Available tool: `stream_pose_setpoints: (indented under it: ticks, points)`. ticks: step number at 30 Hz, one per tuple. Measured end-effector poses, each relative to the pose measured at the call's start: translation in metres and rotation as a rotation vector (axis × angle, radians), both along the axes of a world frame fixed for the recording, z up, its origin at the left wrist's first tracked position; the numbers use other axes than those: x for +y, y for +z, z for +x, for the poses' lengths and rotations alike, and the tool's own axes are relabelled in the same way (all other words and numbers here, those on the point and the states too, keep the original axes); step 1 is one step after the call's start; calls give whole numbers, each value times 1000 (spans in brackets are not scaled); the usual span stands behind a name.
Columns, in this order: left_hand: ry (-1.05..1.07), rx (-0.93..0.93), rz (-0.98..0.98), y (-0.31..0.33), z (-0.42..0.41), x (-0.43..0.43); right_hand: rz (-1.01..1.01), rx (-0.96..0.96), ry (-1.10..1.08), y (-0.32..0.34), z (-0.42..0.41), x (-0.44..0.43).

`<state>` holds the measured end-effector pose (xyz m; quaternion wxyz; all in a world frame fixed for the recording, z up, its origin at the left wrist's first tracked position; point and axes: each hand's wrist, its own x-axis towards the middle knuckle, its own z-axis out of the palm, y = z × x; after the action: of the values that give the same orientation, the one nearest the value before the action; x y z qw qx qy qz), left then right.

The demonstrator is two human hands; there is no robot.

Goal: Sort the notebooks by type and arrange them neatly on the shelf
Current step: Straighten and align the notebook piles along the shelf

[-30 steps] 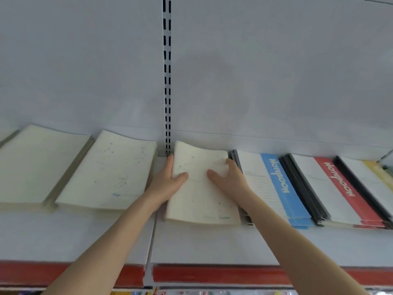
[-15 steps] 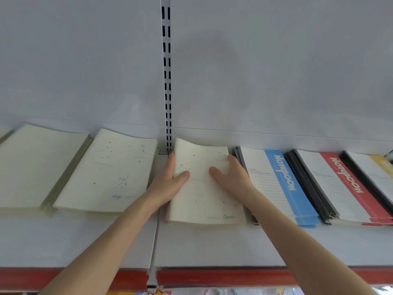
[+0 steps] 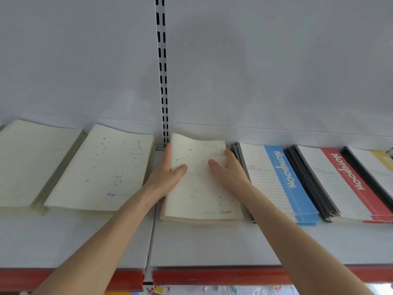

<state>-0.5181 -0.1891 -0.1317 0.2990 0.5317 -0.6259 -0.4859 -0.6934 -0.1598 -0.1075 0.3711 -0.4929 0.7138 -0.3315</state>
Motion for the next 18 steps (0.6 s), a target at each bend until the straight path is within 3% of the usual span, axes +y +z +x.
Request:
stream_pose_setpoints:
  ticks: [18]
  points:
    - [-20,-66,11,9,-6,-7,5,-132,34,6,-4,-4]
